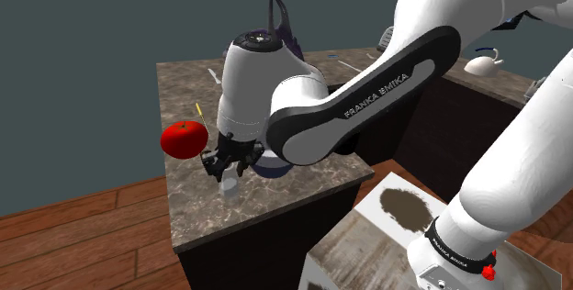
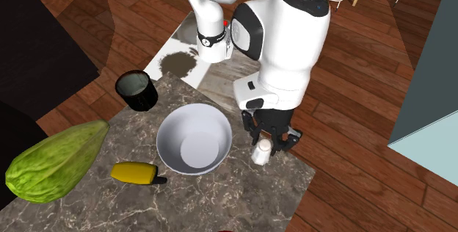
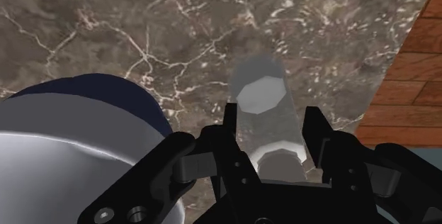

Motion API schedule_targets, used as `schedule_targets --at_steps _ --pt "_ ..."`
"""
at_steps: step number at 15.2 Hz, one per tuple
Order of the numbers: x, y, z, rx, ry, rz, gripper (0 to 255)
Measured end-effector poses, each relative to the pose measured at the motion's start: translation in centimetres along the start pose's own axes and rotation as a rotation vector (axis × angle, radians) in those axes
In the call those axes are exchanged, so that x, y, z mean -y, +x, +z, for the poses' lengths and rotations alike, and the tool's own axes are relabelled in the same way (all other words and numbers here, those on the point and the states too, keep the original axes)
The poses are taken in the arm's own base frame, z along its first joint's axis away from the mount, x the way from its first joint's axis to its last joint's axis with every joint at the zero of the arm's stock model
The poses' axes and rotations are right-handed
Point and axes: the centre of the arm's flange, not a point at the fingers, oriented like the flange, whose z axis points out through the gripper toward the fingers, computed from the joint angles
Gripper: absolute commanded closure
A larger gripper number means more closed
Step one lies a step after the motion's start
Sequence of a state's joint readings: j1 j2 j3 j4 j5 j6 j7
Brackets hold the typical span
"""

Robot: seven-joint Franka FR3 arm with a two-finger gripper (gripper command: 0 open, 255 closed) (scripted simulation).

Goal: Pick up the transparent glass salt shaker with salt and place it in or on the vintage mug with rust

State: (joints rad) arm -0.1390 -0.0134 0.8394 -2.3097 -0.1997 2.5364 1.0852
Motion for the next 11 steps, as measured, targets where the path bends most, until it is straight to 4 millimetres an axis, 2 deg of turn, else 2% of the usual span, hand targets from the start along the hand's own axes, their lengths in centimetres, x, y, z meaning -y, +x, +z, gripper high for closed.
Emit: schedule_targets --at_steps 11 --pt "0.6 1.4 -5.4 0.0 0.0 0.0 255"
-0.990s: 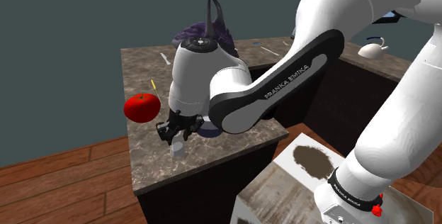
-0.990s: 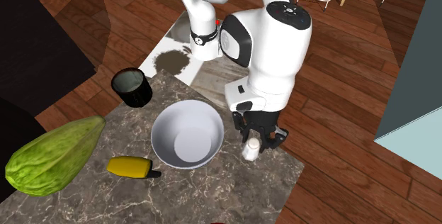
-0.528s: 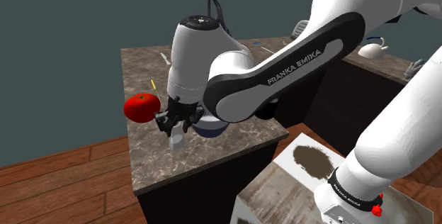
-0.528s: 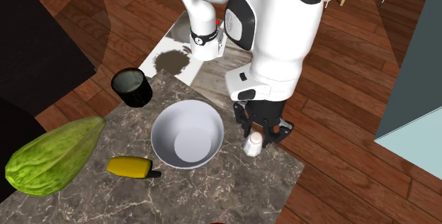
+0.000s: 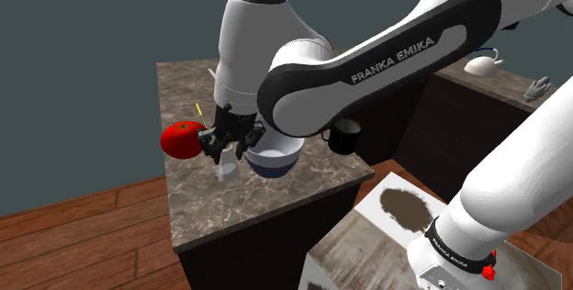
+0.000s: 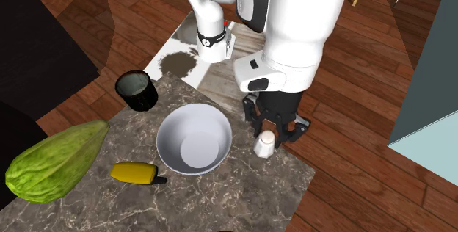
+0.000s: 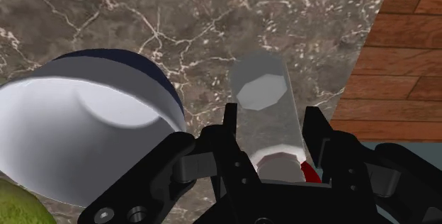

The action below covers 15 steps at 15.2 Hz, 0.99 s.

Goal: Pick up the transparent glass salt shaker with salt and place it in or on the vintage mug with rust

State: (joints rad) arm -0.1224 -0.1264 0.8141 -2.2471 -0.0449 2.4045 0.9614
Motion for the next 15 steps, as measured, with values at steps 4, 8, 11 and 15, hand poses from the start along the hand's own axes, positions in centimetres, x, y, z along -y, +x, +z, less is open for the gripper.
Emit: schedule_targets --at_steps 4,8,11,15 --pt "0.2 0.5 -2.1 0.0 0.0 0.0 255" --pt "0.5 1.0 -4.3 0.0 0.0 0.0 255" --pt "0.8 1.3 -5.8 0.0 0.0 0.0 255" --pt "0.2 1.8 -7.4 0.0 -0.001 0.001 255"
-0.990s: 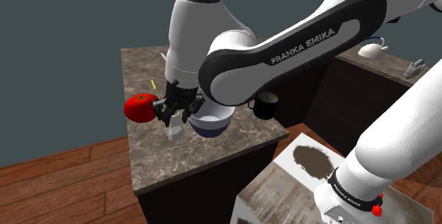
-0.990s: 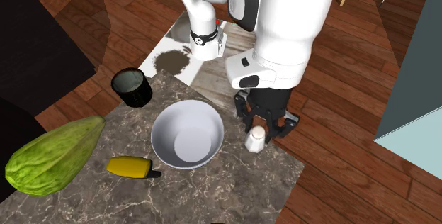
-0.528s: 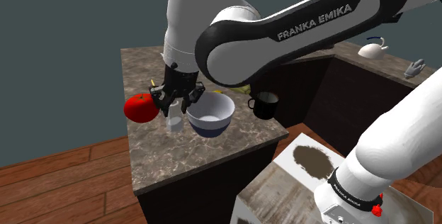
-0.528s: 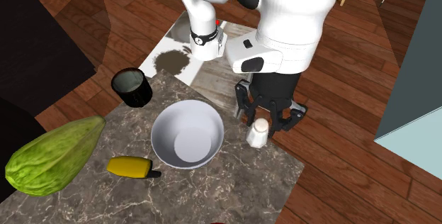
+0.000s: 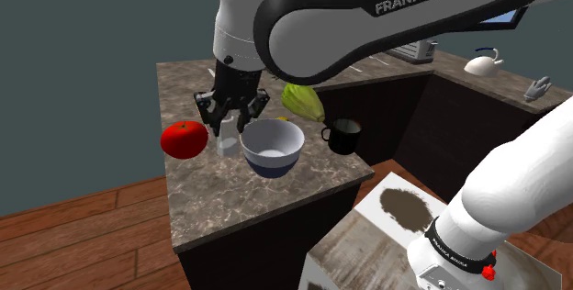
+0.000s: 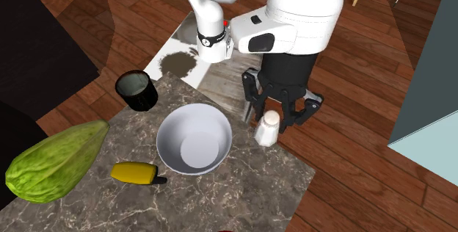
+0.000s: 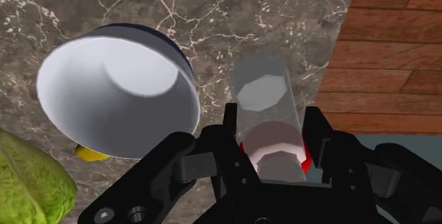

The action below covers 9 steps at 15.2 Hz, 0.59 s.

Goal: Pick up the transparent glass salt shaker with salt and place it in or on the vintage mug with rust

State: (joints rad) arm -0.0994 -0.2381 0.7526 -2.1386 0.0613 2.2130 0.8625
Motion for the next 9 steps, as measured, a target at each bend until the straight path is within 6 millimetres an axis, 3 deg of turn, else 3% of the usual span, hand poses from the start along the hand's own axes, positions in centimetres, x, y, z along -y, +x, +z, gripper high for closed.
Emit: schedule_targets --at_steps 9 --pt "-10.9 1.7 -1.5 0.0 -0.001 0.0 255"
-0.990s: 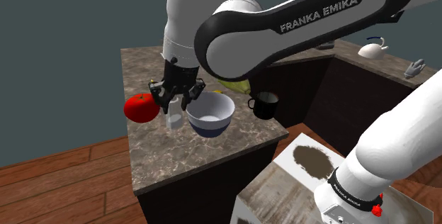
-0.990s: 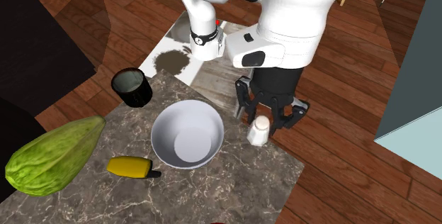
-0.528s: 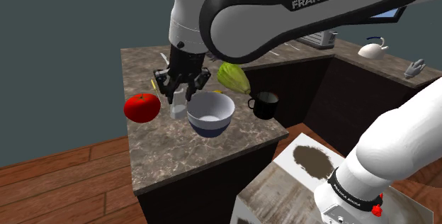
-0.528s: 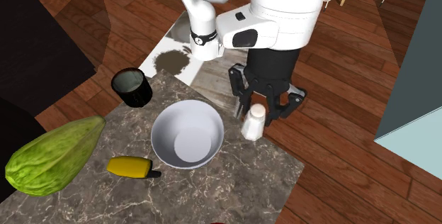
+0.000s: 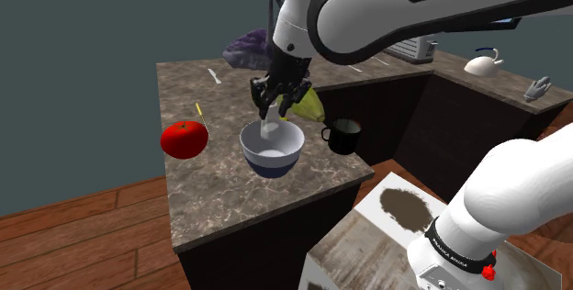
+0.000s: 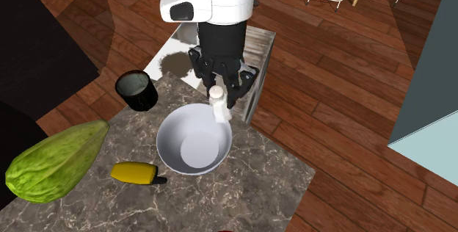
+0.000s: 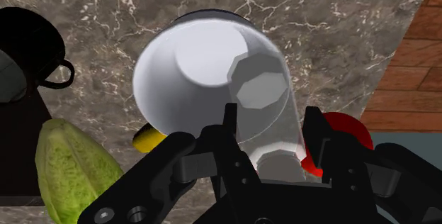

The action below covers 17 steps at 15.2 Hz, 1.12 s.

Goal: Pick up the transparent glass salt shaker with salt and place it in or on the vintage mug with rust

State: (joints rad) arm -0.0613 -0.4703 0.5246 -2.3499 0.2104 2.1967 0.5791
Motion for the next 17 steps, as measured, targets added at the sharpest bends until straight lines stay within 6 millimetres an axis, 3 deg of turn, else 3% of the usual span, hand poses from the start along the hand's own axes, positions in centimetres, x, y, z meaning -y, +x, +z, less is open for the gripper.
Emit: schedule_targets --at_steps 17 --pt "-21.9 3.2 -2.7 0.001 0.002 0.0 255"
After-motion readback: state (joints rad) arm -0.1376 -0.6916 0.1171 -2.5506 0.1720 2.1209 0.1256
